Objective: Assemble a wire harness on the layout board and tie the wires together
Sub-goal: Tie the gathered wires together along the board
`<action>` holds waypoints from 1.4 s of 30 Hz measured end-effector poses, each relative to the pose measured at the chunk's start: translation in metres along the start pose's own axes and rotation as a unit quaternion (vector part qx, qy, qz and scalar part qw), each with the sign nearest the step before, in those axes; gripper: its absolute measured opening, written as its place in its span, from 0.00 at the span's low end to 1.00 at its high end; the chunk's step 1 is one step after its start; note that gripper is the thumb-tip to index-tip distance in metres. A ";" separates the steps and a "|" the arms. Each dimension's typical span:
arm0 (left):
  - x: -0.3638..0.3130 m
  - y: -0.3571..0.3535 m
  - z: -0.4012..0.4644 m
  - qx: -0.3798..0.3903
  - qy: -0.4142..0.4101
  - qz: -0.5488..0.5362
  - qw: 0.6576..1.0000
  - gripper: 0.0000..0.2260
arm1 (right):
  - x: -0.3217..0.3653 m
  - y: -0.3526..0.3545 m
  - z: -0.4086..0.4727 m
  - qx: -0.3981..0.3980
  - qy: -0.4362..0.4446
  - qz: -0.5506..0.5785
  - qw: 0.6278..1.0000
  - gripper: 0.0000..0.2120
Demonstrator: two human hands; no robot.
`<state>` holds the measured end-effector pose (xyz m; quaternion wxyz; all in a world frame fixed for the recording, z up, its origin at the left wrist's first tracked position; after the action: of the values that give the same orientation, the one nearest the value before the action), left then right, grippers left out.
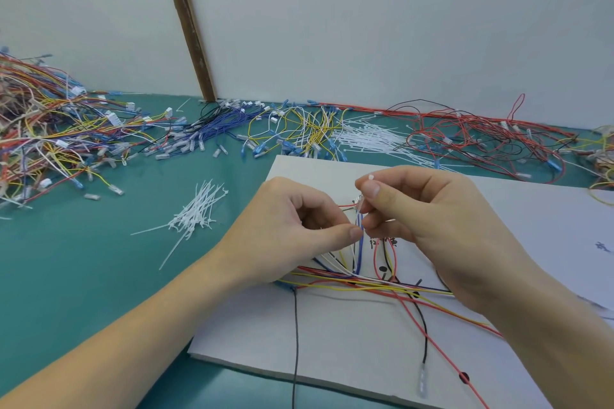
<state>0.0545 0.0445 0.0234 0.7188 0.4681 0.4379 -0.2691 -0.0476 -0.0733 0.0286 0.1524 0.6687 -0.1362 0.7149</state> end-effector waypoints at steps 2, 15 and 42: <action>0.001 -0.002 0.000 0.005 0.003 -0.002 1.000 0.05 | 0.001 0.000 0.003 -0.009 0.007 -0.016 1.000 0.03; 0.006 -0.009 -0.001 0.010 -0.011 0.061 0.998 0.08 | 0.000 0.016 0.007 -0.022 0.000 -0.063 0.998 0.03; -0.010 0.017 -0.003 -0.032 -0.009 0.178 0.983 0.06 | 0.003 0.020 0.002 -0.066 0.064 -0.147 0.985 0.08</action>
<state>0.0621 0.0539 0.0386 0.7737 0.5132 0.3493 -0.1269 -0.0543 -0.0920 0.0321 0.3086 0.6226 -0.0732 0.7154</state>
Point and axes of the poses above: each hand's wrist, its own z-axis towards the middle knuckle, its own y-axis out of the back of the hand, x = y × z, the point moved 10 cm from there along z, towards the middle knuckle, and after that the axes turned 8 degrees about x, right-handed, at the moved point
